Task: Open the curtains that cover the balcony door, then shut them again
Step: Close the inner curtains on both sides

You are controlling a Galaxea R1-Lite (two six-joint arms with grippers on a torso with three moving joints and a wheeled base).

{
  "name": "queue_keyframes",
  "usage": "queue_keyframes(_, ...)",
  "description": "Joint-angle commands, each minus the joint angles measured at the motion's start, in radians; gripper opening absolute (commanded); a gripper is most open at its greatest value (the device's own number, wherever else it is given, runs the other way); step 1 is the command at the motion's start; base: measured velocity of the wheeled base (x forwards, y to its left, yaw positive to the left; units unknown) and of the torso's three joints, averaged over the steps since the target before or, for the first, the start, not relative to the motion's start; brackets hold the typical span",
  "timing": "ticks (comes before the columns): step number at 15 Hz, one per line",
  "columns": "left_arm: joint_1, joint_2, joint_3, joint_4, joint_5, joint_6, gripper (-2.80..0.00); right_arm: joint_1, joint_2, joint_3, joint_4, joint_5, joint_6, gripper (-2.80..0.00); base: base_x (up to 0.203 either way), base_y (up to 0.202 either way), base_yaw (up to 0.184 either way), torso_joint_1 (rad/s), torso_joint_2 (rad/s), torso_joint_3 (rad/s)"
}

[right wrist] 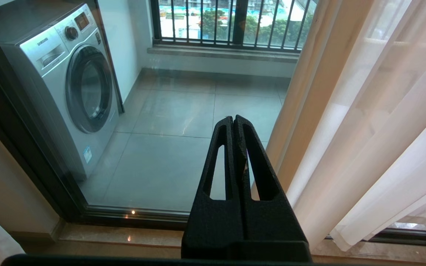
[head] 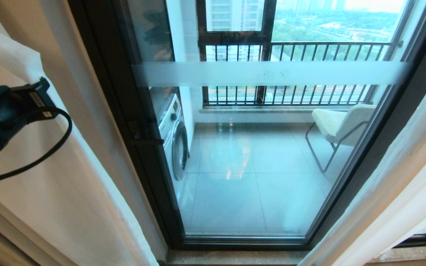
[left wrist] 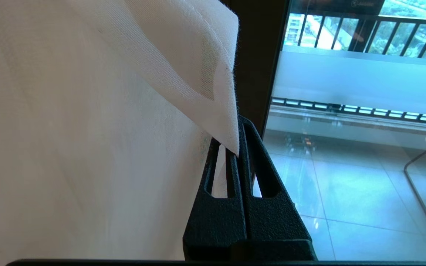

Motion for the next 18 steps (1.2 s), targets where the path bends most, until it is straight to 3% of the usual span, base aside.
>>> queue_keyframes(1,0.000,0.003,0.005,-0.006,0.002,0.000,-2.80,0.000,0.001,0.000,-0.001,0.001,-0.001,-2.80,0.000,0.000,0.000,0.000,0.00,0.000)
queue_keyframes(9,-0.002,0.003,0.011,-0.007,0.000,-0.001,-2.80,0.000,0.000,0.000,0.000,0.001,-0.001,-2.80,0.000,-0.010,0.001,0.000,0.00,0.000)
queue_keyframes(18,-0.003,0.004,0.015,-0.009,0.000,-0.001,-2.80,0.000,0.001,0.000,0.000,0.001,-0.001,-2.80,0.000,-0.181,0.003,0.003,0.00,0.004)
